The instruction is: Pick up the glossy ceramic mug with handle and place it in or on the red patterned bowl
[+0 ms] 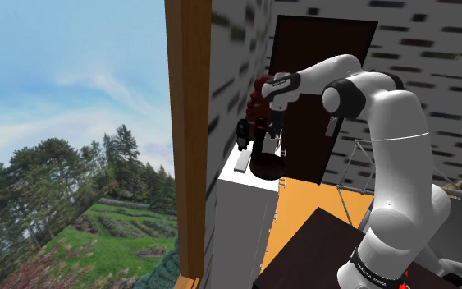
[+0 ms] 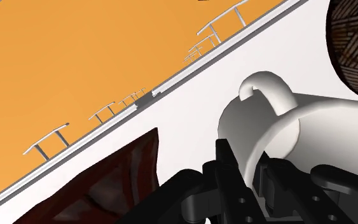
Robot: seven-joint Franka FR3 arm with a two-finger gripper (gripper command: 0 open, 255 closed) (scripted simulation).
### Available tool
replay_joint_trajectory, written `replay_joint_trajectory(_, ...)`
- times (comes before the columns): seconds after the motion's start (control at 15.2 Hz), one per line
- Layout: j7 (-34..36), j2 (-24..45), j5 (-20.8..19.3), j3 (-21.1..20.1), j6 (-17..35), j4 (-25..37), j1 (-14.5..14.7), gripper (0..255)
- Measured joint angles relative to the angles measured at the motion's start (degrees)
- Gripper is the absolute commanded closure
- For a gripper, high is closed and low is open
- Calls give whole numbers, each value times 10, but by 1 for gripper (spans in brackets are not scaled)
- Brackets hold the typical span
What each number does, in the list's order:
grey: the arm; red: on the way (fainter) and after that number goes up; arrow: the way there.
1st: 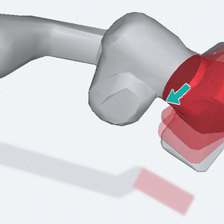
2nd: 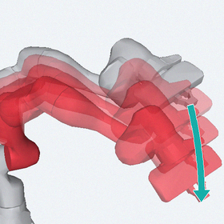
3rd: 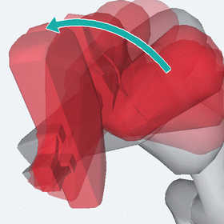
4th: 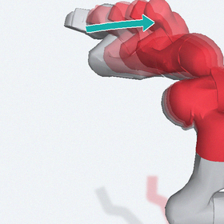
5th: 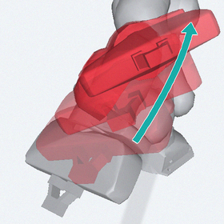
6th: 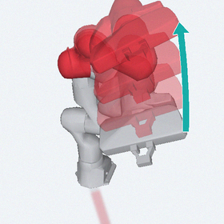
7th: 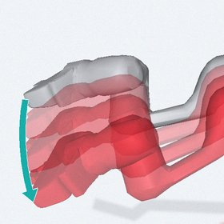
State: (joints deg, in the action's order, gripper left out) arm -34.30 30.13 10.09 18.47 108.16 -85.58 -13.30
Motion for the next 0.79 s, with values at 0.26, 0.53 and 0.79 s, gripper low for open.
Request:
replay_joint_trajectory(0.26,1,-9,-3,2,-27,19,-1,255)
replay_joint_trajectory(0.53,2,-17,-6,4,-53,38,-2,255)
replay_joint_trajectory(0.79,4,-21,-8,5,-81,63,-4,255)
